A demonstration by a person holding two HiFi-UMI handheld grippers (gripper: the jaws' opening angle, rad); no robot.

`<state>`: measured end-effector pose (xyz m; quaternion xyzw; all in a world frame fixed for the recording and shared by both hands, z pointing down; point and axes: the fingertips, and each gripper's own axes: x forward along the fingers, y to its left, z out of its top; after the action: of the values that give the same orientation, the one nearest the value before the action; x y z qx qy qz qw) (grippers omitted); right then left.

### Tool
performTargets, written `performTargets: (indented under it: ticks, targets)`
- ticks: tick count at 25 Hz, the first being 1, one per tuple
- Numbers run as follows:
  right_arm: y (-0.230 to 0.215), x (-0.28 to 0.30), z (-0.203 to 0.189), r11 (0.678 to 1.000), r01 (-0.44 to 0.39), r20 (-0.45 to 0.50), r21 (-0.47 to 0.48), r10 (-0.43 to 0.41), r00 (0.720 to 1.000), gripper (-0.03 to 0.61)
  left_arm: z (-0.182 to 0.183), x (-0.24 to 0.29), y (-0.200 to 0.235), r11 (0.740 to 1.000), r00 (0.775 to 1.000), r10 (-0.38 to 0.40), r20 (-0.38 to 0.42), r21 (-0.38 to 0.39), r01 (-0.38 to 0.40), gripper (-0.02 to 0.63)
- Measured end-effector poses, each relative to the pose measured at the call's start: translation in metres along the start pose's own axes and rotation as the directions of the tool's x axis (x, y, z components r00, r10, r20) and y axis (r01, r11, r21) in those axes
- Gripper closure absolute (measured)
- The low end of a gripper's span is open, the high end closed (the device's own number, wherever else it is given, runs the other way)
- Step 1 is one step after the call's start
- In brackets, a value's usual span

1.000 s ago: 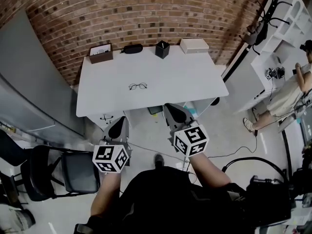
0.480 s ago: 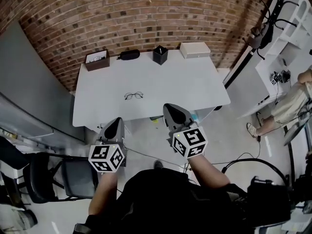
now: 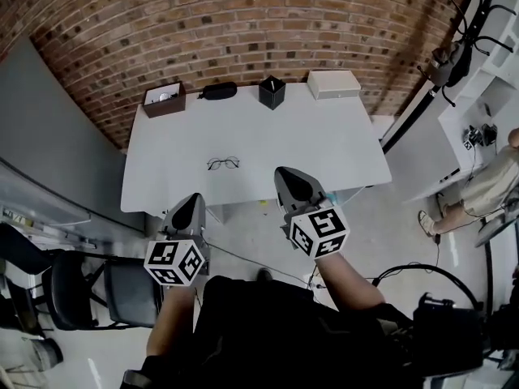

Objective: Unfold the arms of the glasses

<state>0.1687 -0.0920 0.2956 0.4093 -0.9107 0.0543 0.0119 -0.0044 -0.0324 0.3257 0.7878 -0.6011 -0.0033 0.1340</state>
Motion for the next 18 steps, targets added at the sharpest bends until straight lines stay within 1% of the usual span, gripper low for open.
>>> performTargets:
  ticks: [5,10,14,18]
  targets:
    - [-0.007,0.018,-0.005,1.0,-0.013,-0.013,0.001,0.013,1.0,0.571,-0.005,0.017,0.012,1.0,1.0,0.008,-0.022,-0.005,-0.008,0.604]
    - [-0.007,0.041,-0.009,1.0,-0.014,-0.023,-0.003,0.014,1.0,0.571,-0.002,0.038,0.026,1.0,1.0,-0.016,-0.024,-0.008,0.016,0.604]
    - [-0.002,0.067,-0.007,1.0,-0.023,-0.03,-0.015,0.022,0.999,0.571,0.005,0.055,0.048,0.999,0.999,-0.039,-0.013,-0.011,0.039,0.604]
    - [-0.002,0.094,-0.005,0.999,-0.029,-0.028,-0.023,0.028,0.999,0.571,0.003,0.073,0.068,0.998,0.998,-0.052,-0.047,-0.021,0.051,0.604]
